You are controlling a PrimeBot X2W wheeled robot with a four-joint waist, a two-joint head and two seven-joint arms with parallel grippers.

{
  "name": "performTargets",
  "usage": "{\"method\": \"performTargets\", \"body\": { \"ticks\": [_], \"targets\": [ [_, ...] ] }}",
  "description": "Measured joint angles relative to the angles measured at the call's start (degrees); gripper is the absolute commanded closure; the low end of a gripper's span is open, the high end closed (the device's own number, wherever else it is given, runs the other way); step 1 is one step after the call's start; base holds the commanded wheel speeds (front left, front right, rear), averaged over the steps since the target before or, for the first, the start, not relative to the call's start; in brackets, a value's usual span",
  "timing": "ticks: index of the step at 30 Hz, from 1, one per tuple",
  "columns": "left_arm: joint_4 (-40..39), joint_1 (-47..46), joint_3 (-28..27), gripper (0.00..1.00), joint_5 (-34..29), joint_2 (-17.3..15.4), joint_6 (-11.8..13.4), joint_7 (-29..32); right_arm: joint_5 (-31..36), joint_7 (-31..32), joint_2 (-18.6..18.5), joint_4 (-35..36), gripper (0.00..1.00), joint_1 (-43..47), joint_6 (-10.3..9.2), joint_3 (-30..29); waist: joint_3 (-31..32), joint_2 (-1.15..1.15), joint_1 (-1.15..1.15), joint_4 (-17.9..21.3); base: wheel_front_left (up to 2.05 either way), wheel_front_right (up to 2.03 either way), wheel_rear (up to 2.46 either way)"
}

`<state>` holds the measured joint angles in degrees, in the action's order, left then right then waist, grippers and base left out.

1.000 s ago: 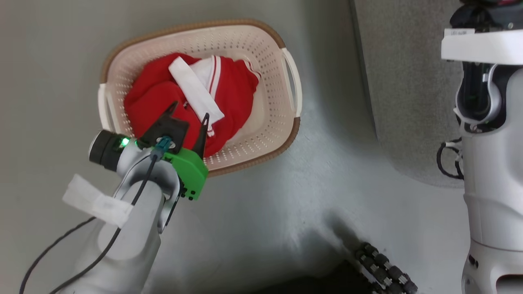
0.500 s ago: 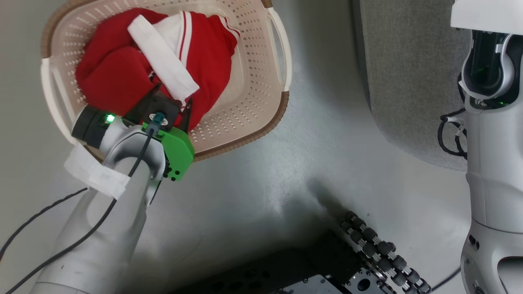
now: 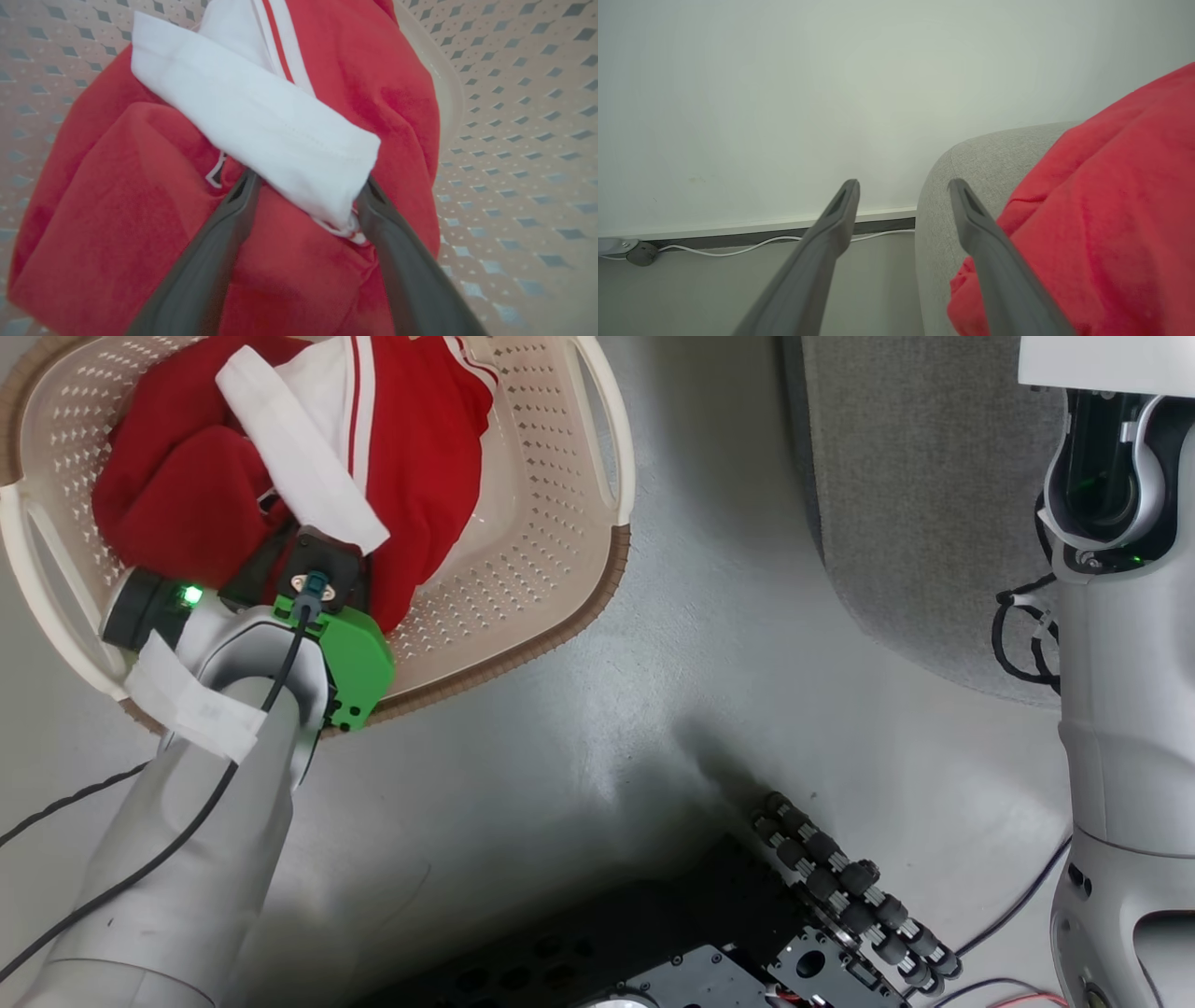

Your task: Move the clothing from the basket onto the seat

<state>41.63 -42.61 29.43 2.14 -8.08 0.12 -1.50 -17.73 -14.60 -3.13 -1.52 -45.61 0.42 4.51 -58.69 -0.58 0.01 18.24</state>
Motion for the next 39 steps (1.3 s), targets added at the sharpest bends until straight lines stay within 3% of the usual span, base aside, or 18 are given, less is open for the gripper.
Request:
{"method": "performTargets", "body": {
  "ticks": [5, 6, 7, 8, 9, 27, 39],
  "targets": [
    [2.19, -1.08, -0.27, 0.00, -0.36, -0.32, 0.97, 0.02, -0.59, 0.00, 0.03, 0.20, 0.00, -0.32, -0.24, 0.00, -0.19, 0.00, 0.00, 0.57, 0.00, 0.00, 0.00],
    [2.50, -1.25, -0.26, 0.13, -0.36, -0.32, 0.97, 0.02, -0.60, 0.00, 0.04, 0.21, 0.00, -0.32, -0.46, 0.00, -0.21, 0.00, 0.00, 0.67, 0.00, 0.00, 0.00],
    [2.81, -1.42, -0.24, 0.53, -0.37, -0.32, 0.97, 0.02, -0.68, 0.00, 0.04, 0.21, 0.00, -0.32, -0.46, 0.00, -0.22, 0.00, 0.00, 0.77, 0.00, 0.00, 0.00],
    [3.09, -1.60, -0.24, 0.82, -0.40, -0.32, 0.97, 0.02, -0.94, 0.00, 0.04, 0.21, 0.00, -0.32, -0.48, 0.03, -0.21, 0.00, 0.00, 0.86, 0.00, 0.00, 0.00],
    [3.70, -1.91, -0.20, 1.00, -0.40, -0.32, 0.97, -0.09, -1.15, 0.00, 0.05, 0.19, 0.00, -0.32, -0.54, 0.07, -0.13, 0.00, 0.00, 1.01, 0.00, 0.00, 0.00],
    [3.18, -2.03, 1.71, 1.00, 1.31, 3.68, -2.47, -9.93, 1.19, 0.00, 0.13, -4.75, 0.00, 3.77, -0.26, -0.16, 7.07, 0.00, 0.00, -0.76, 0.00, 0.00, 0.00],
    [0.86, -1.00, 2.88, 1.00, 3.39, 4.92, -3.67, -11.76, 3.77, 0.00, 0.15, -8.03, 0.00, 8.89, 1.08, -1.51, 15.76, 0.00, -0.01, -3.81, 0.00, 0.00, 0.00]
  ]
}}
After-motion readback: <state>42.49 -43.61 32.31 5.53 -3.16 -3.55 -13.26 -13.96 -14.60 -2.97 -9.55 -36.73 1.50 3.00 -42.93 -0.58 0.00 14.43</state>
